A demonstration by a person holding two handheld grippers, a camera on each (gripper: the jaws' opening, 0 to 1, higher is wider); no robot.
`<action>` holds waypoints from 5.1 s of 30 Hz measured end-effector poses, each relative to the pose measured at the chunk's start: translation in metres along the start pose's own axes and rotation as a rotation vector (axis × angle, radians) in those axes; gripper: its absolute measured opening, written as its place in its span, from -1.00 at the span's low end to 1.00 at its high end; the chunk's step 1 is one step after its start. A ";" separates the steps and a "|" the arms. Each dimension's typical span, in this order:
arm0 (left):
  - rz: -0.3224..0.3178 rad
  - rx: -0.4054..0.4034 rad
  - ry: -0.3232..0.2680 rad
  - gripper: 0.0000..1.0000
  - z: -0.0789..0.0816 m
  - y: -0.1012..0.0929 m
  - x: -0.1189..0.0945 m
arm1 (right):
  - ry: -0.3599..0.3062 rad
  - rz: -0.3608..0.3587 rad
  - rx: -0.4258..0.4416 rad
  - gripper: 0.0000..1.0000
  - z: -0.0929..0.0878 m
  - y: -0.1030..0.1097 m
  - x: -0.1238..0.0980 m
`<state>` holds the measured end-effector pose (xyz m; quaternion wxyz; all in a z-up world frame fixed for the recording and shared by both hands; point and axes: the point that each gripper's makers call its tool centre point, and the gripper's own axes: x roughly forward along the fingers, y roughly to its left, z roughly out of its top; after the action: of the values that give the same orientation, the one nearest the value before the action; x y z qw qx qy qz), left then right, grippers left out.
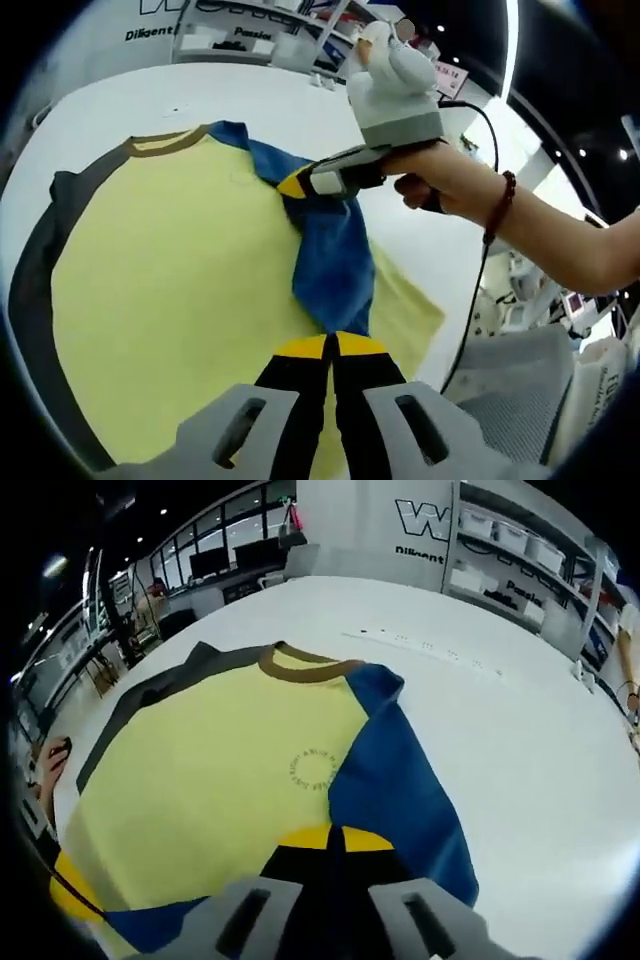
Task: Fold the garment on the visible template until the final outline fits inside the template.
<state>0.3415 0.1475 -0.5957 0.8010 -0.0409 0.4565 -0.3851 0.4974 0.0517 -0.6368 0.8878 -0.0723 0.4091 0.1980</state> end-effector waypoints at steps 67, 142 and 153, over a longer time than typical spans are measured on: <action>0.206 -0.162 0.108 -0.99 0.116 0.173 -0.074 | -0.060 -0.080 0.112 -1.00 0.112 -0.015 0.030; 0.379 -0.231 -0.138 -0.44 0.052 0.201 -0.032 | -0.208 -0.056 0.271 -0.65 0.003 -0.041 -0.013; 0.379 -0.272 -0.123 -1.00 0.044 0.204 -0.030 | -0.168 -0.066 0.285 -1.00 -0.008 -0.040 -0.010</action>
<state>0.4851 0.2976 -0.6345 0.8724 -0.0853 0.4540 -0.1597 0.5026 0.0097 -0.6352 0.9263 0.0577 0.3545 0.1142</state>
